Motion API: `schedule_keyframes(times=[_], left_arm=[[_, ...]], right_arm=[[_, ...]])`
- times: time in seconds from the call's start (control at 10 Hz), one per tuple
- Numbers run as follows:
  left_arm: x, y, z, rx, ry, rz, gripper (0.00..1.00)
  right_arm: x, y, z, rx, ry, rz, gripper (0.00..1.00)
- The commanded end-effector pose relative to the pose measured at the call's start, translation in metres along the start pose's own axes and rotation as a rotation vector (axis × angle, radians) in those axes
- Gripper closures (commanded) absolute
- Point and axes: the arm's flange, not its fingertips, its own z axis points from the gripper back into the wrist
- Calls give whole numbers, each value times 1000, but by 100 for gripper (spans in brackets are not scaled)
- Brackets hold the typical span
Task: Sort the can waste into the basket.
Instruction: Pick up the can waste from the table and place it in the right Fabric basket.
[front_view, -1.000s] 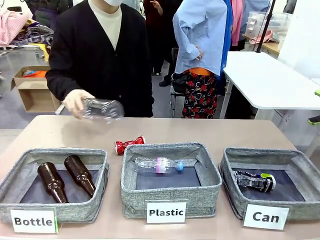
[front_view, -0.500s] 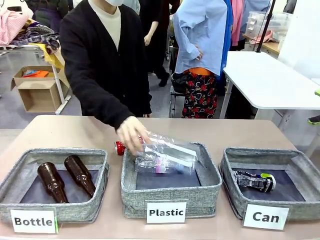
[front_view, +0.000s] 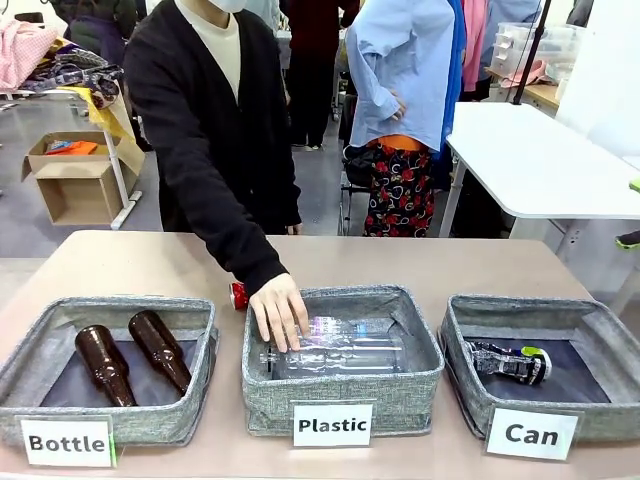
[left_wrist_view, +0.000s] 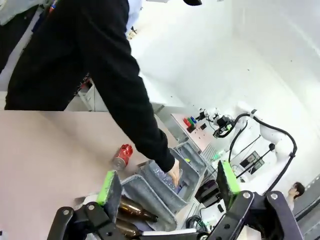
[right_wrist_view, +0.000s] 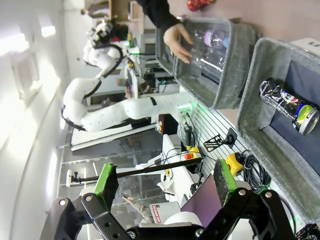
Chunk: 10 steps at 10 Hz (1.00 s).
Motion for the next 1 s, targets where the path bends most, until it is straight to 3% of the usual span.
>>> schedule_keyframes(times=[0.0, 0.3, 0.5, 0.7, 0.9], left_arm=[[12, -19, -18, 22, 59, -35, 0], [35, -37, -55, 111, 178, -92, 0], [42, -16, -64, 74, 198, -61, 0], [57, -35, -132, 118, 382, -126, 0], [71, -62, -241, 234, 677, -283, 0]], right_arm=[[-1, 2, 2, -1, 12, 17, 0], [-1, 2, 2, -1, 12, 17, 0], [-1, 2, 2, -1, 12, 17, 0], [-1, 2, 2, -1, 12, 17, 0], [-1, 2, 2, -1, 12, 17, 0]])
